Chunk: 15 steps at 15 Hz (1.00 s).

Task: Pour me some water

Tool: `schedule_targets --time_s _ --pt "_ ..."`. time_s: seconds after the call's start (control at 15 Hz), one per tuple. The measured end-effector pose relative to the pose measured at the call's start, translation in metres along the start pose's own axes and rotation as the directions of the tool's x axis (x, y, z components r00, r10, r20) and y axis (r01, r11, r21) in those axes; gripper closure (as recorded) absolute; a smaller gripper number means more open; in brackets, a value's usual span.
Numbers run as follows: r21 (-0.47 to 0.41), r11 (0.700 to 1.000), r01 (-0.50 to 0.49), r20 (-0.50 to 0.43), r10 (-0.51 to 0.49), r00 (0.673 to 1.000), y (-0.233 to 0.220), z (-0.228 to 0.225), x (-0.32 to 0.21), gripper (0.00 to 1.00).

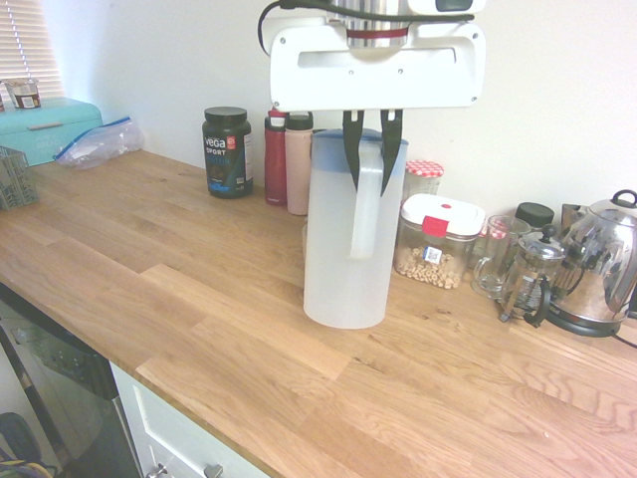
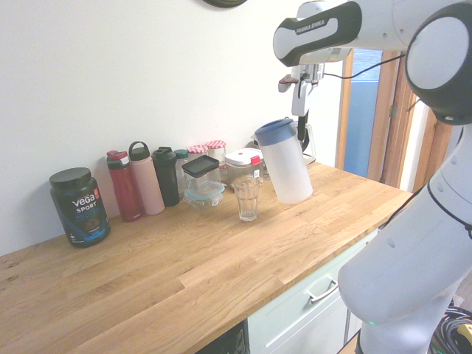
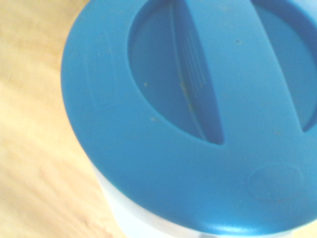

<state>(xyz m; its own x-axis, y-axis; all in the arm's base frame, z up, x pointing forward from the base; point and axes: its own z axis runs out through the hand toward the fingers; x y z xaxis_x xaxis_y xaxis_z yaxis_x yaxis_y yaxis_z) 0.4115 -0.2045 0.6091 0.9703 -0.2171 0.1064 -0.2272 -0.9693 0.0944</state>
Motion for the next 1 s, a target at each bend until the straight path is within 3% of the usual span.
schedule_targets --time_s 0.2,0.47,1.0 --pt "-0.139 0.981 0.133 0.097 -0.12 0.988 -0.042 0.026 0.023 1.0" --pt "-0.323 0.91 0.261 0.197 -0.205 0.959 -0.071 0.035 0.029 1.0" --pt "-0.455 0.829 0.325 0.273 -0.217 0.937 -0.105 0.063 0.038 1.0"
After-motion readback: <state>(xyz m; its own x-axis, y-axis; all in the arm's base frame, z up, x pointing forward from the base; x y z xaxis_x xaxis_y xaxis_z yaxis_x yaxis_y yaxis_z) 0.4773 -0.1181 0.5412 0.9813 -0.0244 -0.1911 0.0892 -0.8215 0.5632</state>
